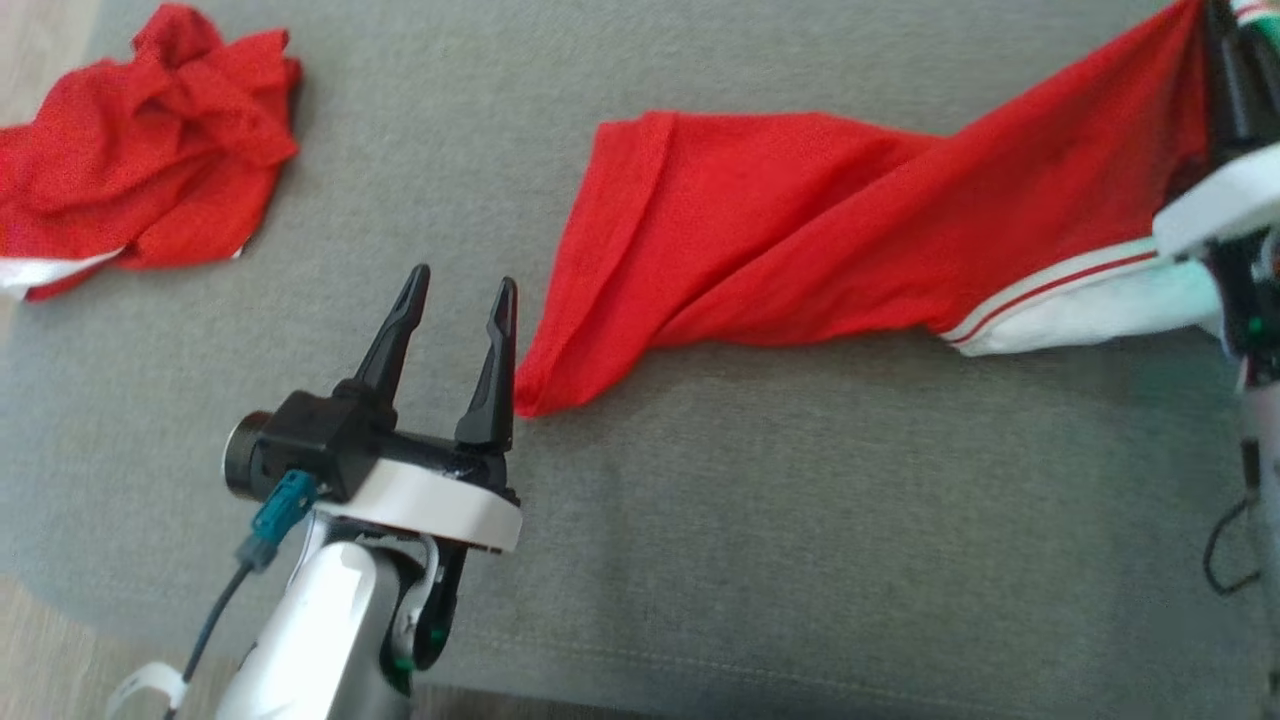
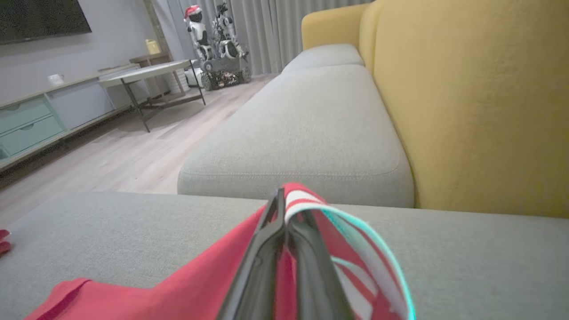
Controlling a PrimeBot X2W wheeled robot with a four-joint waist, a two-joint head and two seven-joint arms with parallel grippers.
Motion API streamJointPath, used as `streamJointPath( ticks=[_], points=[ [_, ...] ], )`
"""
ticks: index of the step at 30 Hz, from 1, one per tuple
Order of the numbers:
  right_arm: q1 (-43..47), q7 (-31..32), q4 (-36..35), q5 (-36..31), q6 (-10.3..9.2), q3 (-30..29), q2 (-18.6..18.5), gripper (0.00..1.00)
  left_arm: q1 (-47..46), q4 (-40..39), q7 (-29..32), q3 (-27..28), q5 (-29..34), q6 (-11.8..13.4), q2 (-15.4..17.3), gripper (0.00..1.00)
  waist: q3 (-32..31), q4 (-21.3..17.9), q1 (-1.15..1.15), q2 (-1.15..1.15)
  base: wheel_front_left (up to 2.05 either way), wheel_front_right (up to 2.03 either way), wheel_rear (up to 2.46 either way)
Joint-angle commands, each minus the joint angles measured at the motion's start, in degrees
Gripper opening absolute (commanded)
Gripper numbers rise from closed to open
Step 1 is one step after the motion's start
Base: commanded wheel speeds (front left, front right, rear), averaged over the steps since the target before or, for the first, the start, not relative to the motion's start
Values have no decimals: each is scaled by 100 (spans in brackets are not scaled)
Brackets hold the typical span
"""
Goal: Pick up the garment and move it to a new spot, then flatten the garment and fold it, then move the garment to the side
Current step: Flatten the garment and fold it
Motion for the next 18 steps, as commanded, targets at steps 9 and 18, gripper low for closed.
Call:
streamJointPath(
  ticks=[9, 18],
  points=[
    [-870, -637, 1854, 286, -4, 700, -174, 78, -234, -26, -68, 347, 221, -219, -175, 100, 169, 162, 0, 0, 0, 0, 0],
    [-643, -1646, 1921, 356, -4, 1152, -30, 100, -14, 94, -68, 570, 356, -272, -148, 100, -218, -191, 0, 0, 0, 0, 0]
  ],
)
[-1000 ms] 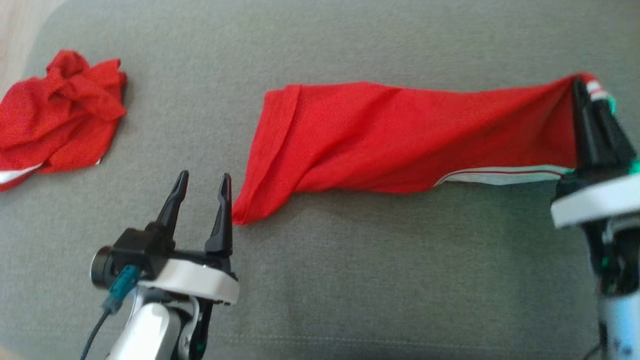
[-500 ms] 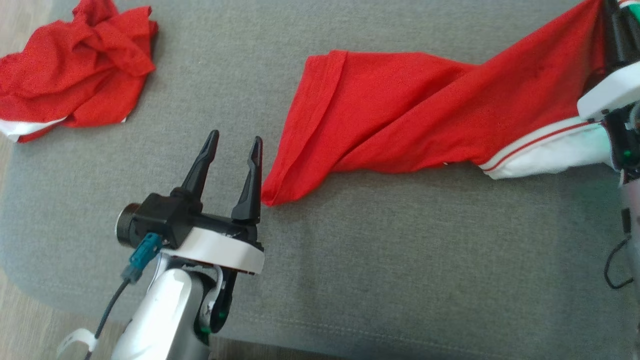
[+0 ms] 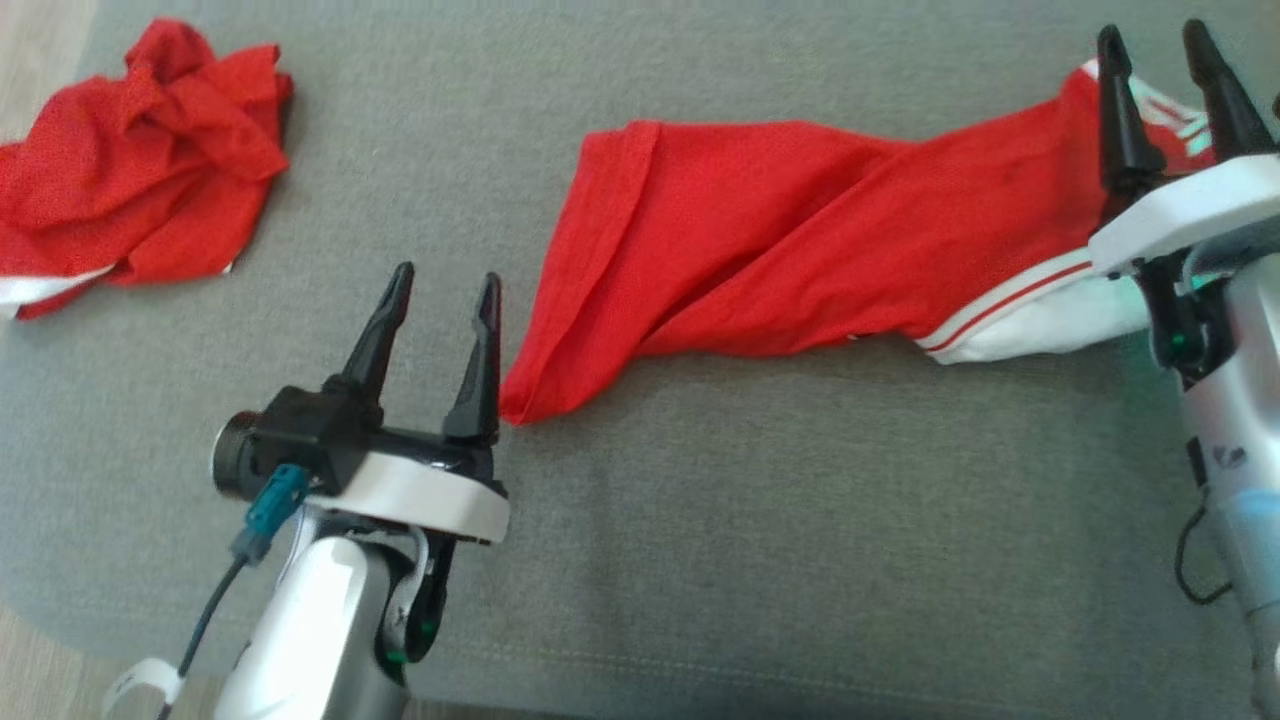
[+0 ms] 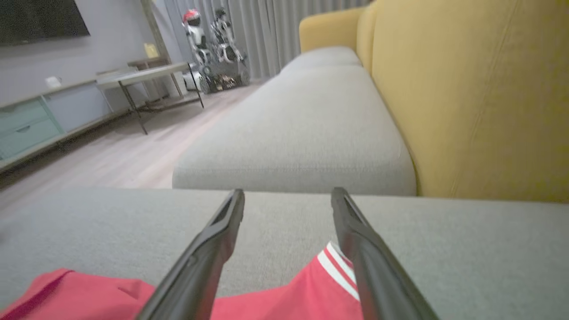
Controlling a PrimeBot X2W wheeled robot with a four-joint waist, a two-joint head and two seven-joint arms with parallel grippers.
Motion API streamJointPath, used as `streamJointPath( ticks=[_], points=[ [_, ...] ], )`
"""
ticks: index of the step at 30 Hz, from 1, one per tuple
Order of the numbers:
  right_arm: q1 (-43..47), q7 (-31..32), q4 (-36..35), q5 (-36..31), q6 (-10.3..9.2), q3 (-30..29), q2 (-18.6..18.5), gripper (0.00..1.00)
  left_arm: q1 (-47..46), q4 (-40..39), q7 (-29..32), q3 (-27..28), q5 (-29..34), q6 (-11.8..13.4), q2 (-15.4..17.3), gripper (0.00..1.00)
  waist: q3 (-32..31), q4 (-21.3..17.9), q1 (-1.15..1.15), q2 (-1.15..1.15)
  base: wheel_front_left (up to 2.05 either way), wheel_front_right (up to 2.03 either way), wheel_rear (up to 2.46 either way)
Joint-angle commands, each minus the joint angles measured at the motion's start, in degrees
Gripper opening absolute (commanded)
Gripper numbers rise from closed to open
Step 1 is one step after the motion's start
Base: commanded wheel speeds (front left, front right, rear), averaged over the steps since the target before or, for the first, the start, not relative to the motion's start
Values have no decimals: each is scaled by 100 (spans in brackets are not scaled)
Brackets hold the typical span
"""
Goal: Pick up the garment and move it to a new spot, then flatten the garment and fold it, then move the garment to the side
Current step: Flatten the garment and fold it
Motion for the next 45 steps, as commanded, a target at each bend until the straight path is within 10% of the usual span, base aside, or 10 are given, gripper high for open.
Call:
streamJointPath(
  ticks=[1, 23, 45],
  points=[
    [161, -135, -297, -53, -5, 70, 51, 100, 48, -157, -68, 230, 56, -21, 114, 100, -155, -139, -1, 0, 0, 0, 0],
    [3926, 668, -4363, -1429, -5, -1263, 1310, 100, 922, -243, 0, 439, 81, 161, 390, 100, -1064, -663, -1, 0, 0, 0, 0],
    [4228, 953, -4908, -1443, -5, -1219, 1506, 100, 679, -87, 367, 67, -10, -68, 422, 100, -937, -781, -1, 0, 0, 0, 0]
  ],
)
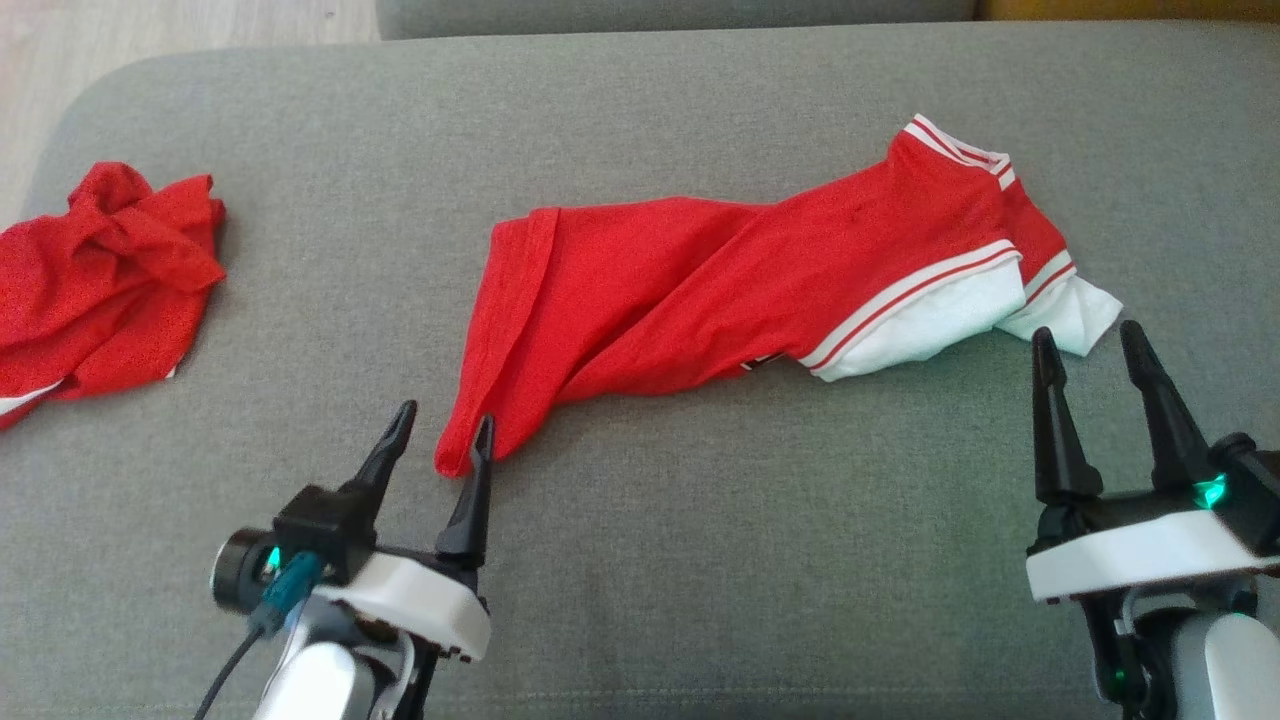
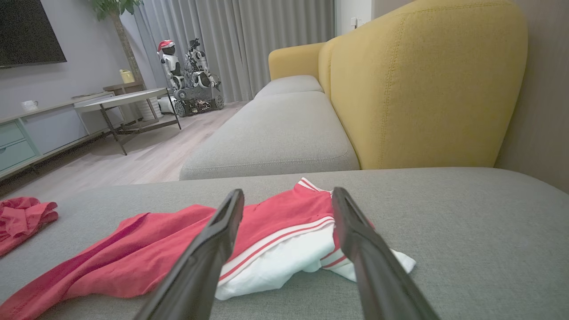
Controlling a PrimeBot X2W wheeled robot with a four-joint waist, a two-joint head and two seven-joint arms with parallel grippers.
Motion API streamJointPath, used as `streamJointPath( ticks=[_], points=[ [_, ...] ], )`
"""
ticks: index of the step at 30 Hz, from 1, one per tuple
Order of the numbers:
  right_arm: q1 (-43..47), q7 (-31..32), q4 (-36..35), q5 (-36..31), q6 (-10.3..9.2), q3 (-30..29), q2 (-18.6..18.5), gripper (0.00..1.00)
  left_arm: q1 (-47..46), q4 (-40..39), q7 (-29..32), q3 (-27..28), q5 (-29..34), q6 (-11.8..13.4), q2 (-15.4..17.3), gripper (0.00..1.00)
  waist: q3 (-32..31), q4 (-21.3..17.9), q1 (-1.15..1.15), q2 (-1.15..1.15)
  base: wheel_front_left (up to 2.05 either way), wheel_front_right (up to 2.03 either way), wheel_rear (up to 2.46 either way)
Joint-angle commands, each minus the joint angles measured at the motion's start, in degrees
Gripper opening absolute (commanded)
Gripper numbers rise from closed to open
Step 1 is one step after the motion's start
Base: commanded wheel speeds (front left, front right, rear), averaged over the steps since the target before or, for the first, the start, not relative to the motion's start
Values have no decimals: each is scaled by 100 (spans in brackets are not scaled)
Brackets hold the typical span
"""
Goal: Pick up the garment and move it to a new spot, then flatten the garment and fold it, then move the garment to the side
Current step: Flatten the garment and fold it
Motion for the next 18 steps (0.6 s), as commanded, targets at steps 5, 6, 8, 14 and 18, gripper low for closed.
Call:
streamJointPath(
  ticks=[5, 6, 8, 14, 18],
  points=[
    [-146, 2, -261, -4, -4, 205, -22, 100, -575, 419, 387, 25, -122, -189, 62, 100, 134, -69, 0, 0, 0, 0, 0],
    [-157, 0, -261, -1, -4, 224, -21, 100, -645, 560, 455, 11, -150, -221, 53, 100, 158, -87, 0, 0, 0, 0, 0],
    [-177, -5, -248, 10, -4, 263, -18, 100, -775, 822, 524, 15, -190, -241, 33, 100, 189, -125, 0, 0, 0, 0, 0],
    [-195, -37, -204, 54, -4, 314, -13, 100, -955, 1330, 568, 84, -405, -346, -24, 0, 230, -197, 0, 0, 0, 0, 0],
    [-175, -59, -182, 99, -4, 307, -10, 100, -1015, 1387, 370, 117, -476, -435, -1, 0, 255, -206, 0, 0, 0, 0, 0]
  ],
)
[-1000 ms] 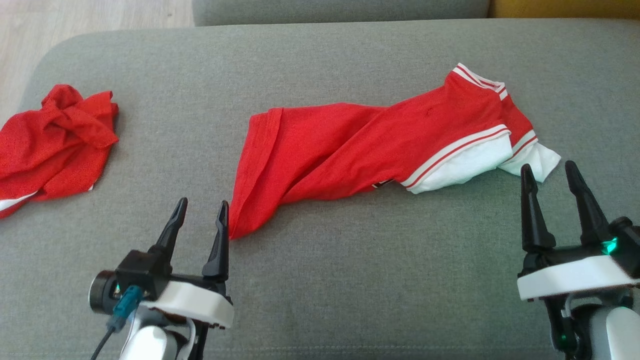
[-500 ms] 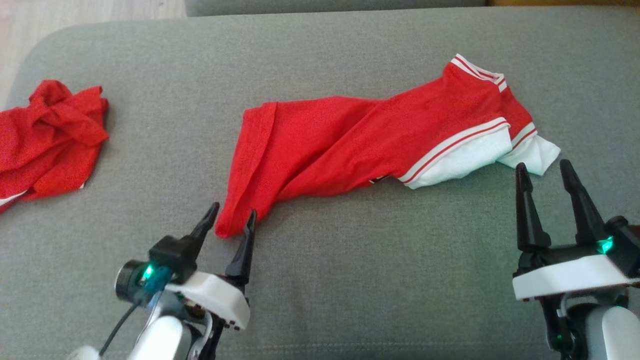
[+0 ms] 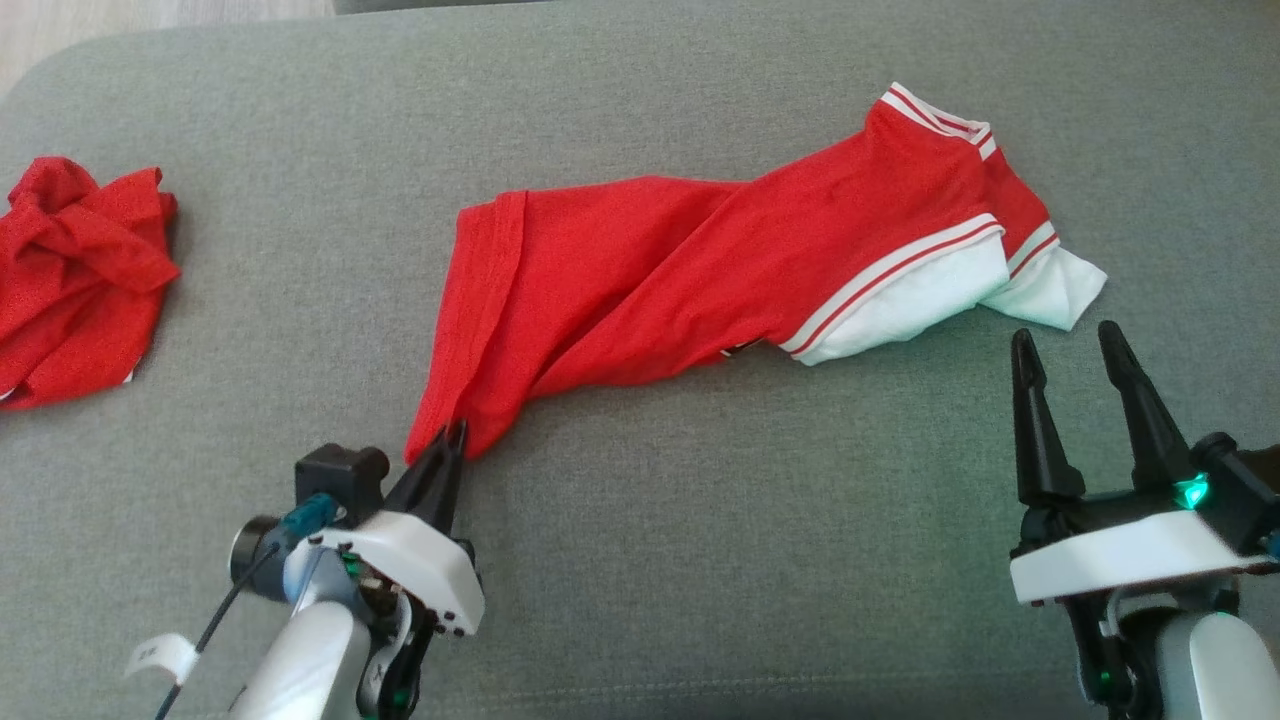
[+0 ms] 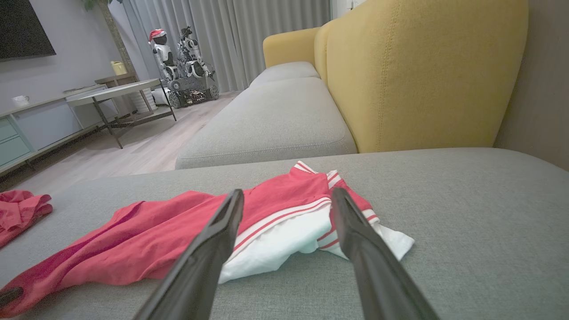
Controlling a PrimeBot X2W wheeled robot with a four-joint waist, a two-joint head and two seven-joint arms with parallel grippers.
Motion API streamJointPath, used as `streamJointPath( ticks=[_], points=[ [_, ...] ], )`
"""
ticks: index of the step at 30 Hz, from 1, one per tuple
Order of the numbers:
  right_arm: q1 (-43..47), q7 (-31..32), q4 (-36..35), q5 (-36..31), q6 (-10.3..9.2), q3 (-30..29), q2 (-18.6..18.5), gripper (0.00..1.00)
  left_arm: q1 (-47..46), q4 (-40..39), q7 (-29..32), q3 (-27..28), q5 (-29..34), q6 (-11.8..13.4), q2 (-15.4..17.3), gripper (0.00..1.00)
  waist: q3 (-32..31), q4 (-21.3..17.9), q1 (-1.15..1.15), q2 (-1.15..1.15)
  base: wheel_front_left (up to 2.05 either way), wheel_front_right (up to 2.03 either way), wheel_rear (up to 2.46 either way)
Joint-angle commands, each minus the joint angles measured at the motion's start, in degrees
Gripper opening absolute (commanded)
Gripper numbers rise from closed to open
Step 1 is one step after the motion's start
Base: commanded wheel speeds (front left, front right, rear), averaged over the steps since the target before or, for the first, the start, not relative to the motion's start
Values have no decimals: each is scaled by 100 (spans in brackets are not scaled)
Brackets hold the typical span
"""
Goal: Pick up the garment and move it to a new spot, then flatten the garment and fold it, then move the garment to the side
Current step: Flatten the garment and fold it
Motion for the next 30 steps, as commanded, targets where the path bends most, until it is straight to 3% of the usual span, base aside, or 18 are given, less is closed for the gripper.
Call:
streamJointPath(
  ticks=[1, 7, 16, 21, 25, 30],
  points=[
    [-165, -56, -183, 44, -4, 136, -20, 100, -231, -244, -121, 214, -23, -40, 76, 0, 4, 5, 0, 0, 0, 0, 0],
    [-103, -80, -184, 85, -4, 31, -17, 100, 54, -1283, -187, 176, -54, -39, 156, 0, -12, 90, 0, 0, 0, 0, 0],
    [-3, -109, -202, 266, -4, -93, -15, 100, 556, -3760, 394, 66, -152, 11, 392, 0, -42, 262, 0, 0, 0, 0, 0],
    [-31, -129, -217, 334, -4, -56, -14, 100, 566, -4679, 657, 166, -274, 90, 457, 0, 22, 204, 0, 0, 0, 0, 0],
    [-73, -151, -236, 384, -4, -67, -14, 100, 408, -4730, 722, 463, -443, 226, 444, 0, 117, 121, 0, 0, 0, 0, 0],
    [-173, -169, -233, 449, -4, -12, -14, 100, -80, -3745, 658, 857, -764, 298, 343, 0, 284, -26, 0, 0, 0, 0, 0]
  ],
)
